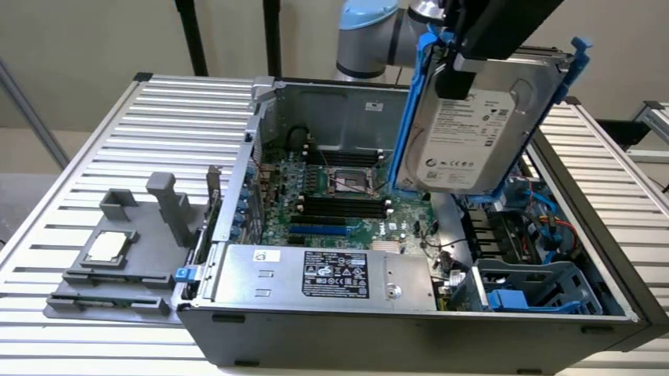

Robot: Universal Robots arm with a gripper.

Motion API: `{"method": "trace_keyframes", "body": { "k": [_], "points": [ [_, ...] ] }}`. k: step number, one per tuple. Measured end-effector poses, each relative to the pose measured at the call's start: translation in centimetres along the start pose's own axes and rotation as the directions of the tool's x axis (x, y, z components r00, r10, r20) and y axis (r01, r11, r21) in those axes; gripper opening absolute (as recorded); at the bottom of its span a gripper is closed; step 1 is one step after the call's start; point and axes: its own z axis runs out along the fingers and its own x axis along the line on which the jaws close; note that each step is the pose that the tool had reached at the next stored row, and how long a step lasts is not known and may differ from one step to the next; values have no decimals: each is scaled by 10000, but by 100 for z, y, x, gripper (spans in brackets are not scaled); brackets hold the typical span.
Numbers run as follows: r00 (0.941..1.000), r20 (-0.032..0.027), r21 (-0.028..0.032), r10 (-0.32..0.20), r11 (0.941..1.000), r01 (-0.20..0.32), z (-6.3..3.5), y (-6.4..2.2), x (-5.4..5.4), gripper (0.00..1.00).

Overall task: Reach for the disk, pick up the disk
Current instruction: 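Pick up the disk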

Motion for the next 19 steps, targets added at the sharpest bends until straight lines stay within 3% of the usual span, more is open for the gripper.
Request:
{"method": "trace_keyframes", "body": {
  "k": [9, 19],
  "points": [
    [10000, -1, -1, 0, 10000, 0, -12, -406, 119, 33],
    [10000, -1, -6, 1, 10000, -1, -13, -769, 267, 33]
  ]
}}
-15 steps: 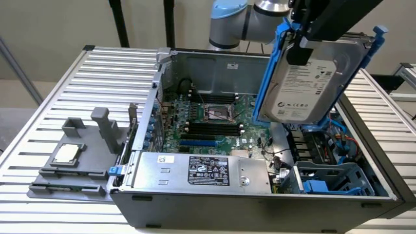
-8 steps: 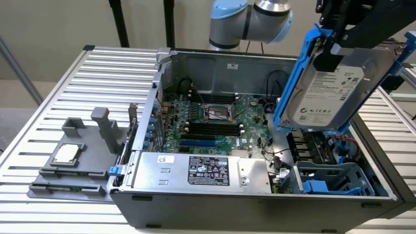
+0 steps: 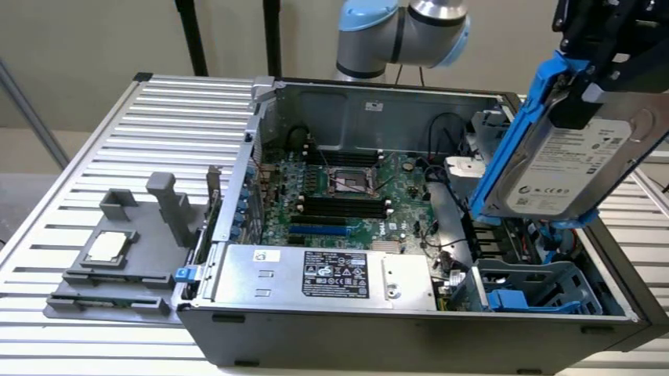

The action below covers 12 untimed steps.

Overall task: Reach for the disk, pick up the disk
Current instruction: 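Pick up the disk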

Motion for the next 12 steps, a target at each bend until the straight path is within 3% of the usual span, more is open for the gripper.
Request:
{"method": "trace_keyframes", "body": {
  "k": [12],
  "points": [
    [10000, 10, -10, 0, 10000, 0, 25, -310, 195, 33]
  ]
}}
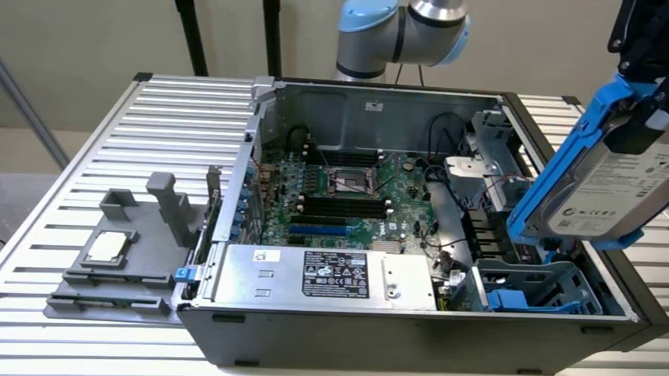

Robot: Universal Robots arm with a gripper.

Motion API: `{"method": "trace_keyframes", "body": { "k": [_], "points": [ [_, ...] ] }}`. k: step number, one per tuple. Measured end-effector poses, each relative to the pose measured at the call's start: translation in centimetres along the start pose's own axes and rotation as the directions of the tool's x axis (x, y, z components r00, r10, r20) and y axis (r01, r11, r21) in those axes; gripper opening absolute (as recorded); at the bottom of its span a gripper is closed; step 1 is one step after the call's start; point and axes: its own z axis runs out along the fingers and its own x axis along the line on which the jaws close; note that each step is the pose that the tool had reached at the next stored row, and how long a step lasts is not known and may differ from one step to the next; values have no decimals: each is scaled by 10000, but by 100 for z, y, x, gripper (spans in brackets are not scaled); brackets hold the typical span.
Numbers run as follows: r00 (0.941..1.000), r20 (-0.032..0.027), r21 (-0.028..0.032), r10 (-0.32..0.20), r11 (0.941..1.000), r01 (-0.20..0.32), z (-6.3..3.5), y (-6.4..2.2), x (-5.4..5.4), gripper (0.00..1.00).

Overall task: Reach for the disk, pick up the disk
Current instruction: 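Pick up the disk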

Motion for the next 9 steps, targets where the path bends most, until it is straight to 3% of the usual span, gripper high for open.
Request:
{"method": "trace_keyframes", "body": {
  "k": [9],
  "points": [
    [10000, -1, -6, 1, 10000, -1, -1, -7, 8, 33]
  ]
}}
